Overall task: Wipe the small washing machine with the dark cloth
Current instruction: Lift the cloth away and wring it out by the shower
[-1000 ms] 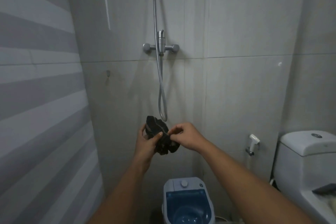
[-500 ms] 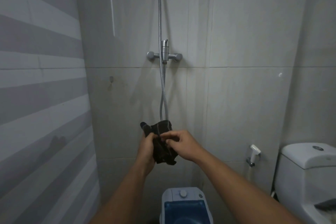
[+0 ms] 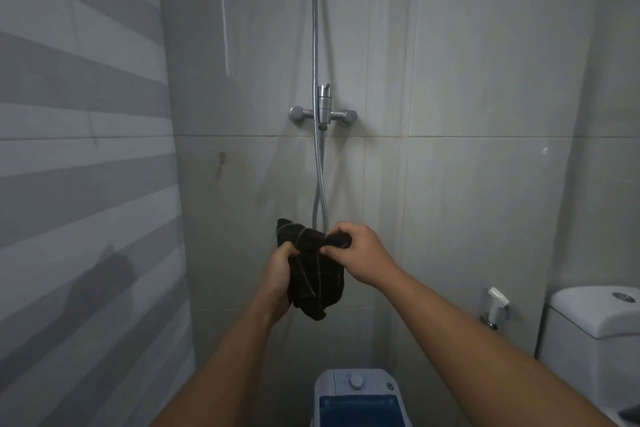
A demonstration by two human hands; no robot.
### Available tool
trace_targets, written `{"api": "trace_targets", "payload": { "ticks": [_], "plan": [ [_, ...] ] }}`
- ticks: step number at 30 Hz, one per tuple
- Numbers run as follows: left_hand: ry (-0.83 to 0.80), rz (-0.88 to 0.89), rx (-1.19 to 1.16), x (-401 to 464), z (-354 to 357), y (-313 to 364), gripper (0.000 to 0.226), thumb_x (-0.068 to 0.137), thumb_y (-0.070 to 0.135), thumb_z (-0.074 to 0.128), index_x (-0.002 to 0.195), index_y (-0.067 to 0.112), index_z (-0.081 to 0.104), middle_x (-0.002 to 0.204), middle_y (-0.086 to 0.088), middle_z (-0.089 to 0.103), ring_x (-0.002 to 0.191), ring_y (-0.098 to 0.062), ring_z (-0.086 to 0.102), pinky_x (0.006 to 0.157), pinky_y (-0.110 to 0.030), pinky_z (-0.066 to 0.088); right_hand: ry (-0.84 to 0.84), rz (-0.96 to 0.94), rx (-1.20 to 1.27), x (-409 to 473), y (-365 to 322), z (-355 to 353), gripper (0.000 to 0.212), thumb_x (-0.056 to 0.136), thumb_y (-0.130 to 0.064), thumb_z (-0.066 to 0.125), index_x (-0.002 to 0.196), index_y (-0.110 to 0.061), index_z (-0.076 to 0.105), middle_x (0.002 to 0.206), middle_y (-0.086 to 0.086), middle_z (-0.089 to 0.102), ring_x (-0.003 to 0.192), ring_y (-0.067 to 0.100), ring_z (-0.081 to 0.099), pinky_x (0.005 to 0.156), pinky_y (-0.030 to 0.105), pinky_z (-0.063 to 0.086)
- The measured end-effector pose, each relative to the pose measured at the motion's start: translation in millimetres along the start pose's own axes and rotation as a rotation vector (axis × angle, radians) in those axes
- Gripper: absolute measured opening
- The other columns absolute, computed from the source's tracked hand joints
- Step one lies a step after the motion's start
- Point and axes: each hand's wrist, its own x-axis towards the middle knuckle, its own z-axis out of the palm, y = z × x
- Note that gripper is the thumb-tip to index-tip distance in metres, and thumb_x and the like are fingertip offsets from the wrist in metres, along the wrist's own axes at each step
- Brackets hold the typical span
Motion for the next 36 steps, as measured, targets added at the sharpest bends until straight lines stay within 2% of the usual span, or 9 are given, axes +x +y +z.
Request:
{"api": "trace_targets", "payload": {
  "ticks": [4, 8, 11, 14, 17, 20, 25, 31, 36],
  "plan": [
    [0.03, 0.088, 0.045, 14, -24, 23, 0.042, 0.086, 0.032, 0.05, 0.118, 0.009, 0.065, 0.107, -0.021, 0.075, 0.094, -0.034, 0.074, 0.086, -0.05, 0.055, -0.025, -0.053, 0.086, 27, -17, 10, 0.01, 0.085, -0.019, 0.078, 0.094, -0.016, 0.075, 0.092, 0.001, 0.069, 0.083, 0.003, 0.065, 0.069, 0.013, 0.05],
    [0.072, 0.175, -0.018, 22, -45, 48, 0.034, 0.09, 0.026, 0.05, 0.121, 0.019, 0.063, 0.099, -0.014, 0.077, 0.09, -0.03, 0.076, 0.074, -0.043, 0.056, 0.101, -0.162, 0.057, 59, -37, 23, 0.015, 0.086, -0.019, 0.077, 0.099, -0.023, 0.081, 0.092, -0.007, 0.074, 0.086, 0.005, 0.069, 0.081, 0.024, 0.057],
    [0.128, 0.201, -0.02, 28, -62, 59, 0.04, 0.09, 0.029, 0.05, 0.125, 0.012, 0.059, 0.106, -0.019, 0.074, 0.09, -0.031, 0.075, 0.068, -0.041, 0.057, -0.004, -0.175, 0.057, 79, -60, 36, 0.013, 0.089, -0.014, 0.072, 0.099, -0.019, 0.079, 0.091, -0.005, 0.076, 0.086, 0.006, 0.07, 0.085, 0.029, 0.058],
    [0.135, 0.3, 0.119, 34, -77, 70, 0.044, 0.085, 0.036, 0.056, 0.125, 0.019, 0.057, 0.113, -0.016, 0.071, 0.098, -0.028, 0.073, 0.078, -0.043, 0.057, -0.124, -0.145, 0.093, 102, -82, 45, 0.013, 0.094, -0.011, 0.065, 0.105, -0.011, 0.071, 0.1, 0.005, 0.073, 0.094, 0.015, 0.068, 0.09, 0.035, 0.057],
    [0.168, 0.387, 0.341, 40, -98, 81, 0.052, 0.076, 0.044, 0.069, 0.123, 0.025, 0.057, 0.115, -0.006, 0.07, 0.104, -0.024, 0.07, 0.085, -0.044, 0.058, -0.183, -0.136, 0.188, 125, -101, 46, 0.019, 0.098, -0.001, 0.056, 0.115, -0.001, 0.066, 0.114, 0.016, 0.069, 0.102, 0.02, 0.066, 0.087, 0.019, 0.054],
    [0.198, 0.384, 0.466, 51, -123, 90, 0.044, 0.076, 0.05, 0.075, 0.112, 0.027, 0.063, 0.109, 0.001, 0.073, 0.101, -0.019, 0.07, 0.09, -0.045, 0.058, -0.263, -0.125, 0.205, 149, -110, 52, 0.03, 0.102, 0.002, 0.045, 0.122, -0.007, 0.064, 0.118, 0.017, 0.067, 0.105, 0.028, 0.066, 0.088, 0.025, 0.053],
    [0.082, 0.421, 0.603, 83, -153, 115, 0.029, 0.083, 0.039, 0.075, 0.097, 0.02, 0.059, 0.098, -0.005, 0.075, 0.092, -0.019, 0.073, 0.081, -0.038, 0.059, -0.348, -0.17, 0.07, 197, -104, 83, 0.038, 0.097, 0.007, 0.037, 0.112, 0.001, 0.072, 0.106, 0.009, 0.07, 0.087, 0.006, 0.062, 0.07, 0.001, 0.046],
    [0.114, 0.55, 1.001, 148, -189, 154, 0.021, 0.09, 0.032, 0.066, 0.102, 0.04, 0.051, 0.101, 0.005, 0.067, 0.087, -0.012, 0.068, 0.071, -0.025, 0.051, -0.472, -0.208, -0.125, 261, -77, 112, 0.019, 0.088, -0.024, 0.075, 0.104, -0.014, 0.079, 0.088, -0.002, 0.072, 0.075, 0.001, 0.064, 0.063, 0.005, 0.048],
    [0.019, 0.613, 1.241, 202, -199, 174, 0.013, 0.085, 0.037, 0.063, 0.098, 0.037, 0.06, 0.1, 0.016, 0.063, 0.083, -0.005, 0.063, 0.072, -0.016, 0.045, -0.337, -0.26, -0.216, 317, -54, 139, 0.019, 0.09, -0.028, 0.073, 0.102, -0.016, 0.079, 0.091, 0.001, 0.075, 0.086, 0.014, 0.069, 0.078, 0.024, 0.054]
  ]
}}
